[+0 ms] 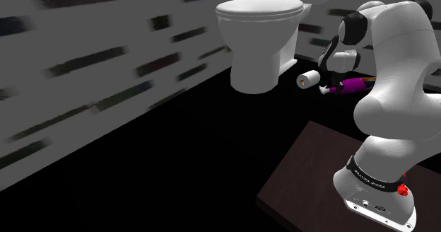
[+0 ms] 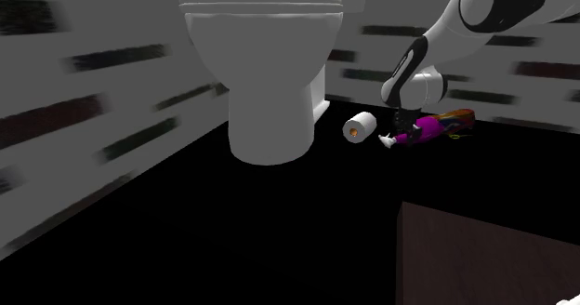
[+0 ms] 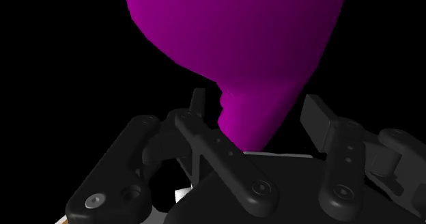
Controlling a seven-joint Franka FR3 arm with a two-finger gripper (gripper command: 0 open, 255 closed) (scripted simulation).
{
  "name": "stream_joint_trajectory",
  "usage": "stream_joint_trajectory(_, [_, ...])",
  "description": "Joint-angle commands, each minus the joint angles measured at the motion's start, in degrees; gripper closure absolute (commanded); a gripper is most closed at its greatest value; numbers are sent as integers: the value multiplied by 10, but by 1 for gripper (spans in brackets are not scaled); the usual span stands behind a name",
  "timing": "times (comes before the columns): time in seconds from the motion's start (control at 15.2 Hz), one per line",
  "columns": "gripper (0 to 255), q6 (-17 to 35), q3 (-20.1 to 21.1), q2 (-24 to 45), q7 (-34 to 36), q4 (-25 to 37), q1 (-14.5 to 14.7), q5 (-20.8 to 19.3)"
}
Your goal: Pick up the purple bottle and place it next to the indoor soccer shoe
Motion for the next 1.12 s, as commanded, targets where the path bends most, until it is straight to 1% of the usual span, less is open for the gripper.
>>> stream_joint_trajectory(0.0, [0,1,0,1,0,-2,0,0])
stream_joint_trajectory(0.26, [0,-2,0,1,0,1,0,0])
stream_joint_trajectory(0.53, [0,-30,-15,-65,6,-39,20,-10])
stream_joint_trajectory(1.06, [0,-30,-15,-65,6,-39,20,-11])
